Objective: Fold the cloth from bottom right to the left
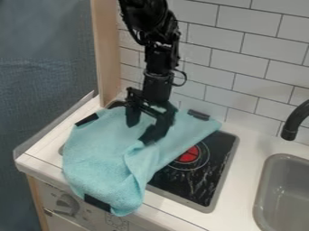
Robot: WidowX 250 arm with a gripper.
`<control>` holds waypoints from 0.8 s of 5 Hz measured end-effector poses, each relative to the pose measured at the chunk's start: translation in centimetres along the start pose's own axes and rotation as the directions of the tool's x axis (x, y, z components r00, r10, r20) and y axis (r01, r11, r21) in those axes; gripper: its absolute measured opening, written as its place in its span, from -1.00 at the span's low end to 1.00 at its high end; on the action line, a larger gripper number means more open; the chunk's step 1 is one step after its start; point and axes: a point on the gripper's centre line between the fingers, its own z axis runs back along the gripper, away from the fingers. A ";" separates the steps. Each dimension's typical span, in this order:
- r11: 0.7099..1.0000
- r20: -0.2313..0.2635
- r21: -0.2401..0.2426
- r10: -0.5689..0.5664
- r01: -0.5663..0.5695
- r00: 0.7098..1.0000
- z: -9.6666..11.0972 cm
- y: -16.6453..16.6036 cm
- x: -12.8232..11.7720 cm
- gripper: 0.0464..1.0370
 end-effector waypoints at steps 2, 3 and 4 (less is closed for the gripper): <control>0.996 0.159 -0.090 0.026 -0.012 0.987 4.3 -0.6 -0.3 0.93; 0.996 0.164 -0.093 0.034 -0.019 0.986 4.4 -0.2 -0.4 0.93; 0.995 0.162 -0.094 0.035 -0.020 0.986 4.4 -0.2 -0.4 0.93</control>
